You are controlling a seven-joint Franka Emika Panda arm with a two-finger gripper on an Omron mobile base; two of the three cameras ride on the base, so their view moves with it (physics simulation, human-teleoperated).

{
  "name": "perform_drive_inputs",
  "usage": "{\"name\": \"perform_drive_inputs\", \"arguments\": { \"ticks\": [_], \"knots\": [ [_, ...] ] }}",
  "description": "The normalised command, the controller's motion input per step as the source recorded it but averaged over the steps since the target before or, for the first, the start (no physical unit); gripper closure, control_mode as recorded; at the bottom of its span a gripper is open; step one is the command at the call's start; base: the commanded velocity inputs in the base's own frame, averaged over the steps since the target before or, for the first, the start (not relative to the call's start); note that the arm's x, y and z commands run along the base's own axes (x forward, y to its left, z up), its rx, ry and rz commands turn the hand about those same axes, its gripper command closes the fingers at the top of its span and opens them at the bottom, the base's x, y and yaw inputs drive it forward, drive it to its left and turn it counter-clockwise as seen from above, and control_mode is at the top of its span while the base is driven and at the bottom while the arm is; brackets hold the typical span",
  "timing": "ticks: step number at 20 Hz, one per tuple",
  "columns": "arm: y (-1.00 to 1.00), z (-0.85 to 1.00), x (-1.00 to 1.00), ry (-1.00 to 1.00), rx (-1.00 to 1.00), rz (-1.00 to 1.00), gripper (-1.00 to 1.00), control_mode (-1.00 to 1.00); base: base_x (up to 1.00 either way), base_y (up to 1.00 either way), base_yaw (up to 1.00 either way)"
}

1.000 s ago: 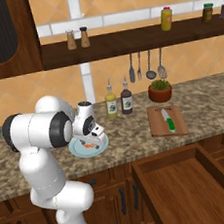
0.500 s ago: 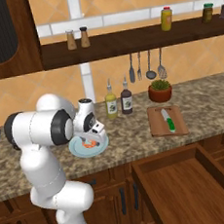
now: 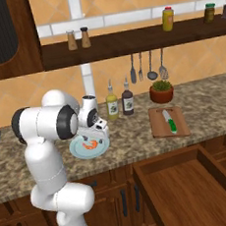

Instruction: Pick up the knife from the drawer and place it on the cutting board. Then place the meat from the plate to the cutting board.

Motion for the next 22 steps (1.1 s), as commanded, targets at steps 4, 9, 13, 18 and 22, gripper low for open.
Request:
{"name": "perform_drive_inputs", "arguments": {
  "ticks": [4,9,13,18,22],
  "knots": [
    [-0.09,-0.11,0.08,0.08,0.00,0.04,-1.00,-1.00,0.00,0.00,0.00],
    [0.00,-0.03,-0.48,-0.01,0.00,0.00,-1.00,-1.00,0.00,0.00,0.00],
    [0.00,0.00,-0.48,-0.09,0.00,0.00,-1.00,-1.00,0.00,0.00,0.00],
    [0.00,0.00,-0.08,-0.09,0.00,0.00,-1.00,-1.00,0.00,0.00,0.00],
    [0.00,0.01,0.39,-0.02,0.00,0.00,-1.00,-1.00,0.00,0.00,0.00]
  ]
}}
